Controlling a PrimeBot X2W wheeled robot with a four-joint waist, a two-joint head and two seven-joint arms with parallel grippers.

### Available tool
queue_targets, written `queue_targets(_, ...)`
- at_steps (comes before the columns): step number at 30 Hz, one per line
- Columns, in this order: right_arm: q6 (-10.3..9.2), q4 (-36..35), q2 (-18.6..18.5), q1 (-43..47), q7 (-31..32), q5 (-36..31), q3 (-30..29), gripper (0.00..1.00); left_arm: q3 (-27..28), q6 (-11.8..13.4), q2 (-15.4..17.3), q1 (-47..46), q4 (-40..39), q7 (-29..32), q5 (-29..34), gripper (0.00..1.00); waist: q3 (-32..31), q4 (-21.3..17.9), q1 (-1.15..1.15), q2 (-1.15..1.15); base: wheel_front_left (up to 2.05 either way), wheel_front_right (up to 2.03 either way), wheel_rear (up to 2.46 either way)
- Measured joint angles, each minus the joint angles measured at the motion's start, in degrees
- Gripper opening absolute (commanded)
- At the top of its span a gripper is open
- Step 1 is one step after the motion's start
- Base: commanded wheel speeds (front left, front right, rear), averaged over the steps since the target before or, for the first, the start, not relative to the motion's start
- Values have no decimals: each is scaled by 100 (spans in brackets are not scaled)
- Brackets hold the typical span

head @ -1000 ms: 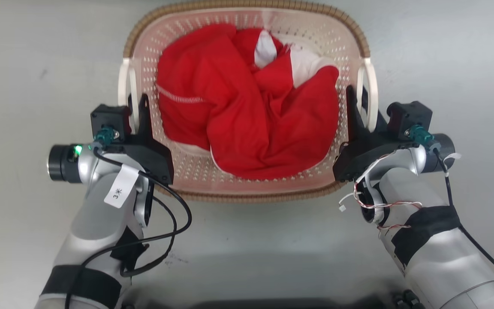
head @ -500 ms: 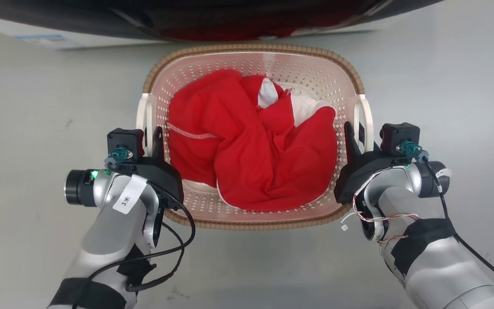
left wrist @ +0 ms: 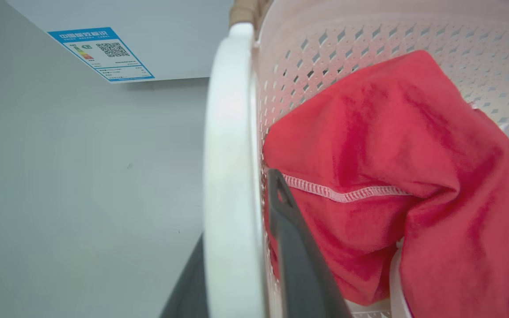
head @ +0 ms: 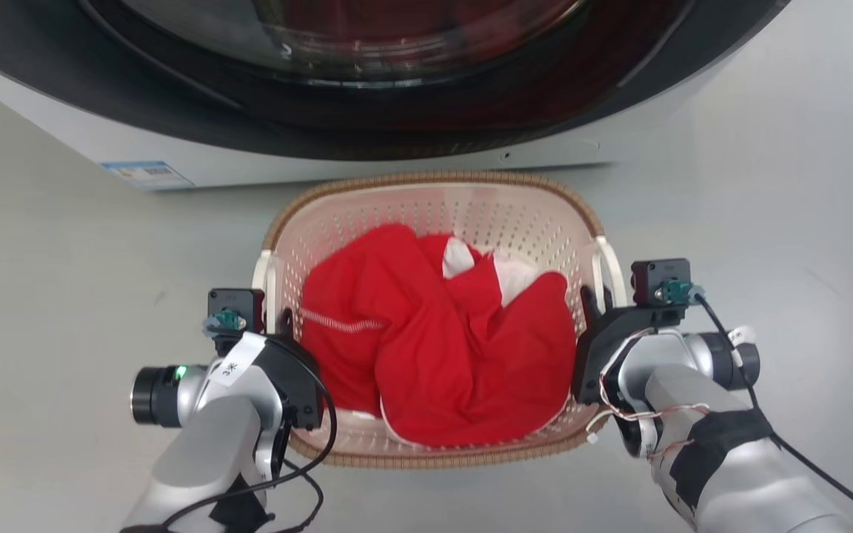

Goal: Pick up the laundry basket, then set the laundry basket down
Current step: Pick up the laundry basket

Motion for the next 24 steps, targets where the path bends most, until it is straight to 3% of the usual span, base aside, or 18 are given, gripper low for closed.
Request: queue_targets(24,-25,30,-1,1167,886,999,945,0,-803,0,29,1093,241,755,-687,0,-2060,67,0,0,0,0,0)
